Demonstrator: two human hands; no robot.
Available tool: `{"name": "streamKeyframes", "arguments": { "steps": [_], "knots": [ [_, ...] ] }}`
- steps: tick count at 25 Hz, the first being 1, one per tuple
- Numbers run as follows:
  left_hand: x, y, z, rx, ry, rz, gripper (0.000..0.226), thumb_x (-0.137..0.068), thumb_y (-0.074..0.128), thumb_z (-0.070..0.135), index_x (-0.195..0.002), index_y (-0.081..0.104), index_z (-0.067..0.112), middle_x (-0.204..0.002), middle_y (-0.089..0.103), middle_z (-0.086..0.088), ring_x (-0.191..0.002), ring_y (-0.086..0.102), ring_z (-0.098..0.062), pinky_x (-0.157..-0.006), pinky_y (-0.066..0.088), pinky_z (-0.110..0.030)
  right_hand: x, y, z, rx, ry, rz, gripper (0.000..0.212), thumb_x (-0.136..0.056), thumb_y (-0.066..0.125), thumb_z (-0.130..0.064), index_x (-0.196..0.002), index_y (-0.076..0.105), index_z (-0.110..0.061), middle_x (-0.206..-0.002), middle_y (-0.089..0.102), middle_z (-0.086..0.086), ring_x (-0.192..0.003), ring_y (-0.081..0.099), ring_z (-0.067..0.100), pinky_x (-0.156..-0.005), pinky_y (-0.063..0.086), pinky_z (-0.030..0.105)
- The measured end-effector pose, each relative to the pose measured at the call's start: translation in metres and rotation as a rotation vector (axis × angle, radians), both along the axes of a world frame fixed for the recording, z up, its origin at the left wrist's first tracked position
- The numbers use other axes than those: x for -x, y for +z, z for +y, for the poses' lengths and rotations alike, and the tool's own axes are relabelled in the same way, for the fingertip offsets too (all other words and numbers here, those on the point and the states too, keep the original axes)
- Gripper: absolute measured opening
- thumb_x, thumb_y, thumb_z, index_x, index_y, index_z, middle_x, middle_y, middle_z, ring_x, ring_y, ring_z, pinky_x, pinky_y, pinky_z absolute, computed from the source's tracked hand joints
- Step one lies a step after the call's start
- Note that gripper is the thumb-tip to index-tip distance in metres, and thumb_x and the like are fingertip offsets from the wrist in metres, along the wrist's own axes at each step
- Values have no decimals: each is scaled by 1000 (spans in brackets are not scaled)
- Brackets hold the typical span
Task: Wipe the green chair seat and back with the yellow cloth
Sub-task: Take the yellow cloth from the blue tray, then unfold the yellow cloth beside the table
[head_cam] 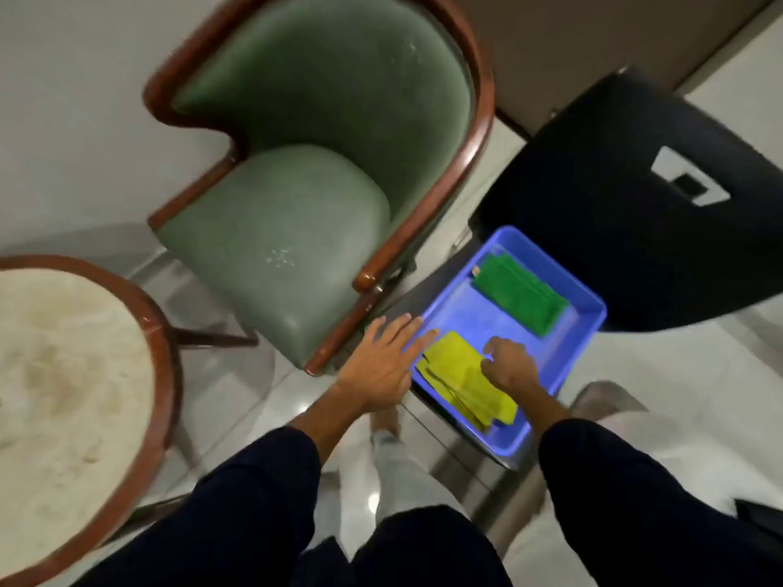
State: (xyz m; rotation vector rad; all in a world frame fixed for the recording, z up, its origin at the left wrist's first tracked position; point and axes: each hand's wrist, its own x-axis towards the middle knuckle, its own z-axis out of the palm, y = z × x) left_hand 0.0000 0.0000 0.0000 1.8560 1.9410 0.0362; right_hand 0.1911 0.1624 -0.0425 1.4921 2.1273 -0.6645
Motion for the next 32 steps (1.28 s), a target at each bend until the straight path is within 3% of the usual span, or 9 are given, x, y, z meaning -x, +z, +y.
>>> {"name": "streamKeyframes", "arguments": {
  "steps": [5, 9, 17, 19, 21, 24, 27, 29, 32],
  "knots": [
    [-46, -33, -25, 163, 96, -155, 76, -81, 42, 29, -154, 20, 20, -154, 39, -9, -144, 33, -29, -113, 32, -43, -24, -52, -5, 178, -89, -191, 47, -88, 57, -25, -130, 43, -12, -136, 49, 18, -131, 40, 37, -103, 37, 49],
    [-22, -27, -47, 235, 118, -181, 75, -84, 48, 26, -153, 20, 23, -153, 41, -3, -143, 30, -23, -114, 26, -41, -17, -46, -1, 273, -41, -255, 43, -83, 61, -32, -121, 56, -14, -134, 49, 17, -130, 39, 37, -104, 36, 50],
    [59, 11, -32, 6, 283, -103, 88, -76, 59, 50, -152, 24, 25, -161, 30, 1, -150, 20, -20, -122, 10, -46, 127, 89, -34, -72, 939, 281, 23, -70, 54, -26, -91, 63, -25, -89, 66, 1, -87, 67, 27, -71, 46, 36],
    [93, 13, -54, 52, 395, -173, 63, -79, 60, 46, -138, 49, 28, -146, 53, 4, -145, 32, -17, -122, 3, -47, 171, 111, -45, 157, 700, 517, 20, -70, 59, -32, -89, 64, -31, -88, 69, -5, -84, 68, 13, -71, 50, 33],
    [136, 10, -99, 68, 601, -317, 38, -81, 62, 44, -115, 63, 25, -119, 70, -1, -126, 55, -21, -117, 20, -39, 223, 110, -63, 334, 451, 645, 25, -69, 79, -28, -87, 63, -37, -86, 71, -11, -83, 65, 6, -75, 50, 23],
    [200, -4, -198, 2, 974, -679, 40, -74, 75, 41, -99, 66, 11, -88, 69, -5, -86, 65, -17, -77, 47, -35, 310, 64, -131, 419, 323, 548, 42, -68, 86, -23, -100, 59, -29, -89, 66, -4, -85, 62, 17, -77, 48, 28],
    [254, -41, -286, -46, 1319, -950, 38, -73, 82, 20, -99, 68, -4, -88, 67, -11, -80, 61, -11, -76, 47, -34, 392, 5, -205, 537, 207, 504, 58, -68, 86, -16, -118, 57, -15, -103, 63, 4, -103, 62, 26, -86, 48, 32],
    [286, -69, -322, -26, 1344, -758, 41, -84, 73, 23, -117, 65, 0, -110, 70, -16, -97, 66, -17, -88, 50, -36, 432, -26, -254, 318, 209, 468, 61, -75, 81, -25, -128, 53, -14, -120, 62, 9, -115, 58, 30, -95, 44, 39],
    [342, -111, -374, -132, 1196, -31, 50, -93, 41, 31, -133, 56, 4, -134, 61, -21, -123, 59, -36, -102, 47, -49, 454, -71, -349, -93, 306, 373, 66, -86, 63, -41, -139, 46, -7, -141, 50, 22, -126, 50, 39, -100, 42, 49]
  ]
}}
